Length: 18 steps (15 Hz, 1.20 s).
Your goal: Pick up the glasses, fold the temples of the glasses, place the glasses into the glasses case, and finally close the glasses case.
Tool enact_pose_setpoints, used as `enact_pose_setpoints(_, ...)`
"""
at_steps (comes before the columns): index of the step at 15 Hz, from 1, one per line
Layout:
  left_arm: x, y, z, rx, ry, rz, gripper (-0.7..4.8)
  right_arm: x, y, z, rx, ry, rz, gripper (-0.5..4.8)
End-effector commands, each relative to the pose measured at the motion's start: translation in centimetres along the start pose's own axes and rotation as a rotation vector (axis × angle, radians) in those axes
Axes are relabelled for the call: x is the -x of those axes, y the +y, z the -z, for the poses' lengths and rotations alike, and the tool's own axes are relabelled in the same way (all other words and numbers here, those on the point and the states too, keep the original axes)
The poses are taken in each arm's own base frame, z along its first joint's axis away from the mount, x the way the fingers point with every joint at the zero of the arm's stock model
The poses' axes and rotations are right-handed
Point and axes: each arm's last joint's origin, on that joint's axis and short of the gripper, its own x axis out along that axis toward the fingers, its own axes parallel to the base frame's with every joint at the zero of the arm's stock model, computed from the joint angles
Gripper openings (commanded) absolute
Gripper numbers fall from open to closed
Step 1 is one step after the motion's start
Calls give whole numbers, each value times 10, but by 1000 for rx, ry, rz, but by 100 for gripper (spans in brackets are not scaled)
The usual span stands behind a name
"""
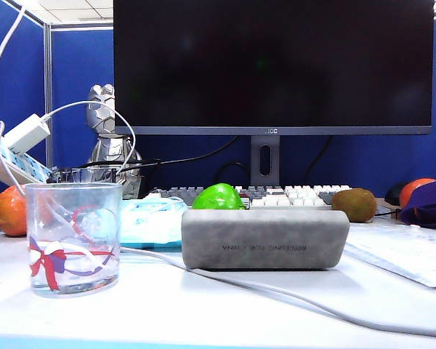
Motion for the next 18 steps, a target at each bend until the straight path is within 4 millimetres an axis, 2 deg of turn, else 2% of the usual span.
enact_pose_setpoints(1,0,-10,-5,-72,3,67,-3,-1,-4,7,-46,48,42,-4)
enact_pose_setpoints(3,0,-9,-5,-68,-6,57,-3,-1,-4,6,-36,35,52,-4)
enact_pose_setpoints(7,0,-3,-3,-38,-41,-33,-3,15,12,-18,77,-119,58,-1)
enact_pose_setpoints(10,0,2,1,-43,-29,-89,-3,44,12,-23,47,-132,315,1)
enact_pose_setpoints(11,0,2,1,-57,-31,-87,-3,51,7,-17,3,-71,374,58)
enact_pose_setpoints(12,0,2,0,-61,-33,-85,-3,55,4,-11,-40,-9,383,156)
enact_pose_setpoints(13,0,2,0,-61,-32,-84,-3,57,2,-5,-83,51,365,171)
enact_pose_setpoints(15,0,1,0,-72,-25,-64,-3,45,-5,8,-163,156,157,144)
enact_pose_setpoints(18,0,-2,1,-77,25,-6,-3,36,-13,11,-220,160,101,144)
